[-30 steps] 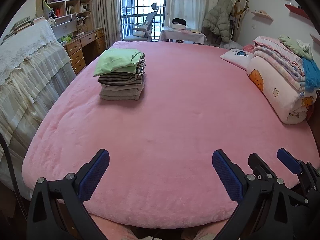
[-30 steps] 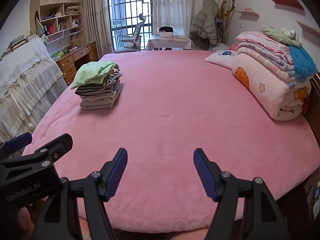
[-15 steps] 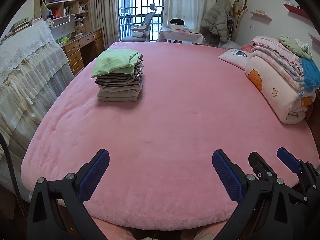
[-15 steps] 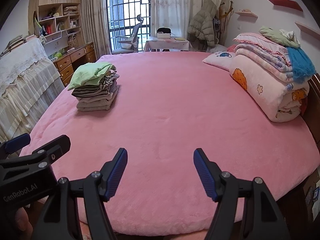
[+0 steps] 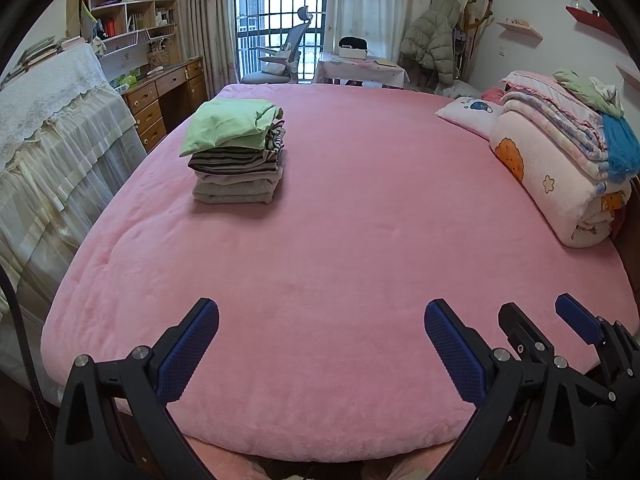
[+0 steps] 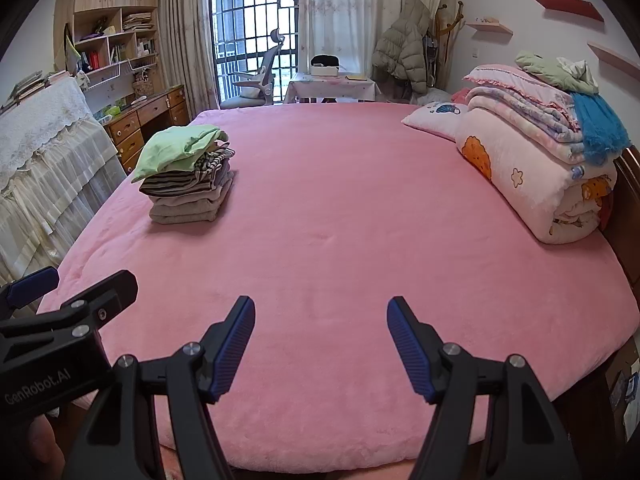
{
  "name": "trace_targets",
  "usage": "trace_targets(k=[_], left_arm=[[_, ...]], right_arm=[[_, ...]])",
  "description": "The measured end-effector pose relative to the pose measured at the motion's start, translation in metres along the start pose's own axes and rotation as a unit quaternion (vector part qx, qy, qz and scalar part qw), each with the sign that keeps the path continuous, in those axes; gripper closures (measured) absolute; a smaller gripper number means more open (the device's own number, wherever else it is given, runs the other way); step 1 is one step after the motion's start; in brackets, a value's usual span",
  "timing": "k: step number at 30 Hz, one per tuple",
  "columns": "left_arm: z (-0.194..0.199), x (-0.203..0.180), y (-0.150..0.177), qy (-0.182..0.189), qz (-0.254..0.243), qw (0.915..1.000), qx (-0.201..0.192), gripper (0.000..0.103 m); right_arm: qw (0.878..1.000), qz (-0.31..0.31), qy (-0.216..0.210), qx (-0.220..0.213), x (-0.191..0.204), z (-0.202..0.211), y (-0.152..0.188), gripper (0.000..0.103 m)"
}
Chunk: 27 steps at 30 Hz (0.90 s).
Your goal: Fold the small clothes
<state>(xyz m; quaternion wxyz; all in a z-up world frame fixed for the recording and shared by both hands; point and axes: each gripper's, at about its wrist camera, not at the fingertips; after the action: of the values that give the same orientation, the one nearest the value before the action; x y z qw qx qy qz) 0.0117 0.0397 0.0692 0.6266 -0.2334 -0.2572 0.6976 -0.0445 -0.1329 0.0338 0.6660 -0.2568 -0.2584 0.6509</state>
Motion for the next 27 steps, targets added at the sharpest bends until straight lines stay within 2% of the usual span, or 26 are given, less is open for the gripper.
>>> trace_targets(k=[27], left_arm=[[-0.0036,-0.0008,0.0006,0.001,-0.001,1.0000,0.005,0.001]], right_arm=[[1.000,0.002,0.002,-0.001,-0.0016,-0.0007,-0.0011,0.034]])
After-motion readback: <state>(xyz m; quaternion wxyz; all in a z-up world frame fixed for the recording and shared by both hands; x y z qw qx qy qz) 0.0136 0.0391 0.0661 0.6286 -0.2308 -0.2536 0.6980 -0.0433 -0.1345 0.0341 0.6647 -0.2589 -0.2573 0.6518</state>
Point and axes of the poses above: each gripper's, at about its wrist camera, not at the fingertips, and z roughly against the way its jaws point, x to its left, y to its underside, and after that the axes turned 6 degrees about -y, right-handed
